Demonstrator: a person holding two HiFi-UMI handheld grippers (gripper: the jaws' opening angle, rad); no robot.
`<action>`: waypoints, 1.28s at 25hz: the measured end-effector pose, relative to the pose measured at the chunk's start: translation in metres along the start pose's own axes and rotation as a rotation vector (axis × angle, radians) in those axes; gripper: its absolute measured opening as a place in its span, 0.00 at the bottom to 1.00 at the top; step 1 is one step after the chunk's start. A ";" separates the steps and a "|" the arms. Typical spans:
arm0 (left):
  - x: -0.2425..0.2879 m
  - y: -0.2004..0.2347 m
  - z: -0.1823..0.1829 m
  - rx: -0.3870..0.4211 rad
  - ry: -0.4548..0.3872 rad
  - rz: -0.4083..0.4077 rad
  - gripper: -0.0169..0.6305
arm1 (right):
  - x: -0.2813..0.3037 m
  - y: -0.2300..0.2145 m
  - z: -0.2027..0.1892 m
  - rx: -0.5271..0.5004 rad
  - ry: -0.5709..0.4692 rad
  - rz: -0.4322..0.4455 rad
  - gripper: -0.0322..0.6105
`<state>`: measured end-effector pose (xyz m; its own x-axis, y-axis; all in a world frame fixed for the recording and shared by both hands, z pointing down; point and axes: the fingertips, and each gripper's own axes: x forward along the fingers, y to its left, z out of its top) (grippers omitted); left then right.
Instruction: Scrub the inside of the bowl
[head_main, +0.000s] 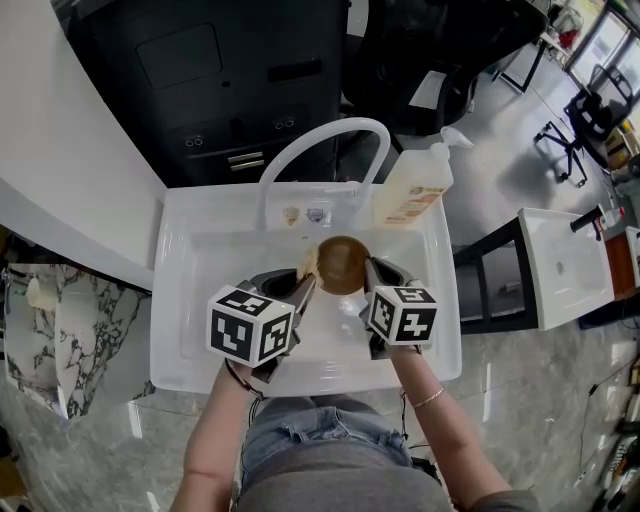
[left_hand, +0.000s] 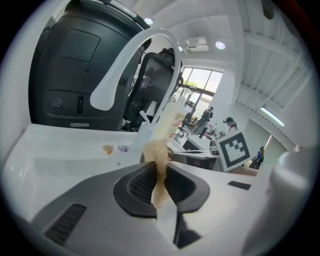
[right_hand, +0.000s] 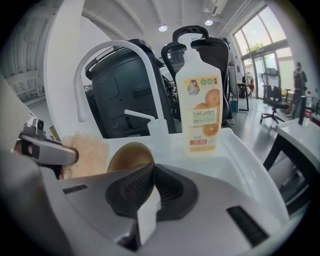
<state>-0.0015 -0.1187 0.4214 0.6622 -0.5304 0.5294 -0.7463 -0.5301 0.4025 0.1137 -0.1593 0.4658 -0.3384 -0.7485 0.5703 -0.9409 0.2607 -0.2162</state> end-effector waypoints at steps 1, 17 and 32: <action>0.003 -0.006 0.002 -0.027 -0.015 -0.028 0.10 | 0.000 0.000 0.000 0.005 -0.003 -0.001 0.08; 0.061 0.003 -0.004 -0.459 -0.094 -0.057 0.10 | 0.001 0.007 0.014 0.059 -0.076 -0.002 0.08; 0.040 0.024 -0.025 -0.330 -0.042 0.088 0.10 | 0.009 0.002 0.005 0.088 -0.063 -0.009 0.08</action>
<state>0.0060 -0.1358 0.4712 0.5910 -0.5952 0.5445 -0.7779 -0.2419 0.5799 0.1088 -0.1684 0.4668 -0.3255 -0.7883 0.5222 -0.9383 0.2009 -0.2816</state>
